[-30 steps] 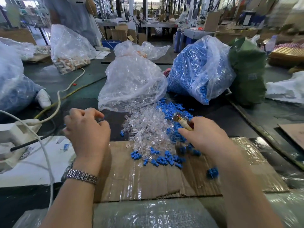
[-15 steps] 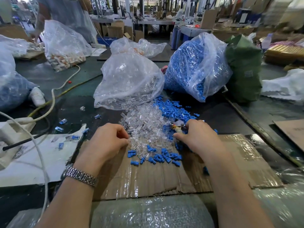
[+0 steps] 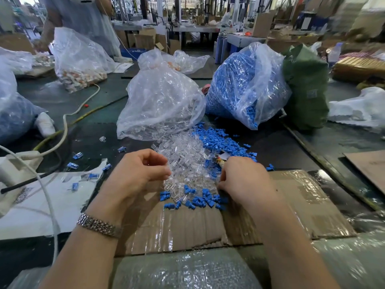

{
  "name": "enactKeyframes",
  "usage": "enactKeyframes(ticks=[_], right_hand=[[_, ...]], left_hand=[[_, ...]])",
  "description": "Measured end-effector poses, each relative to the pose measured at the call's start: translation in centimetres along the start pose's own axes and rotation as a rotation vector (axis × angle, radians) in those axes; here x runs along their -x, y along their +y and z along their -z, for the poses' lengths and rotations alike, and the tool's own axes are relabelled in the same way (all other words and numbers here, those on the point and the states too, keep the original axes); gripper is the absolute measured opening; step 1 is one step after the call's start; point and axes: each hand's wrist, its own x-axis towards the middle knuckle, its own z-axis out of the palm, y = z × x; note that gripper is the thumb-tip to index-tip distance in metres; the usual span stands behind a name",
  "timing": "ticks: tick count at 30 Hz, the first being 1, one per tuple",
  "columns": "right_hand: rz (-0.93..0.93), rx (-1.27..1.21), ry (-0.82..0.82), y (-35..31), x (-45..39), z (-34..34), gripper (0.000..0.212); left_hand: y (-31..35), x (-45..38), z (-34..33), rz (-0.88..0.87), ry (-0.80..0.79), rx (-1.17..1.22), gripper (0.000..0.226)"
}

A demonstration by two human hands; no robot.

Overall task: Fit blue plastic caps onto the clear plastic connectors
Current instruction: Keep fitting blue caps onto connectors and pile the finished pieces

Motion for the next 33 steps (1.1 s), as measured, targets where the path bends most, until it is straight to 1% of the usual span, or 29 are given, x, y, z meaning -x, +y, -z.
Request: enactKeyframes(ticks=[2,3,5,8,12,14,16,19,22,27,30,32,33], right_hand=[[0.017,-0.003,0.014,-0.1,-0.1,-0.3,0.006],[0.024,-0.037,0.017,0.0,-0.1,-0.3,0.003],[0.035,-0.187,0.025,0.1,-0.3,-0.2,0.007],[0.074,-0.546,0.057,0.0,-0.5,0.3,0.009],[0.194,-1.124,0.047,-0.8,0.1,0.9,0.004],[0.254,-1.233,0.054,-0.9,0.3,1.1,0.001],[0.307,-1.245,0.070,-1.1,0.3,1.0,0.002],[0.375,-1.153,0.085,-1.3,0.2,0.6,0.003],[0.415,-1.101,0.079,-1.4,0.0,0.1,0.004],[0.424,-1.068,0.119,-1.4,-0.1,-0.3,0.010],[0.435,-1.032,0.122,-1.4,-0.1,-0.2,0.007],[0.409,-1.048,0.107,-1.3,0.0,0.2,0.005],[0.374,-1.053,0.117,-1.0,-0.1,0.3,0.008]], left_hand=[[0.0,-0.1,0.0,0.033,-0.066,0.215,0.038],[0.0,-0.1,-0.1,0.052,-0.100,0.342,0.039],[-0.1,-0.2,-0.2,0.080,-0.169,0.525,0.036],[-0.2,-0.2,-0.5,0.090,-0.255,0.582,0.031],[0.0,-0.1,-0.9,0.065,-0.297,0.603,0.028],[0.2,0.2,-1.1,0.045,-0.302,0.600,0.028],[0.5,0.4,-1.3,0.021,-0.306,0.589,0.029],[0.9,0.9,-1.8,-0.022,-0.288,0.562,0.033],[1.1,1.2,-2.2,-0.056,-0.263,0.551,0.032],[1.4,1.5,-2.4,-0.075,-0.231,0.543,0.030],[1.4,1.5,-2.4,-0.073,-0.219,0.542,0.027],[1.4,1.5,-2.4,-0.068,-0.214,0.553,0.029],[1.4,1.5,-2.3,-0.064,-0.211,0.564,0.029]])
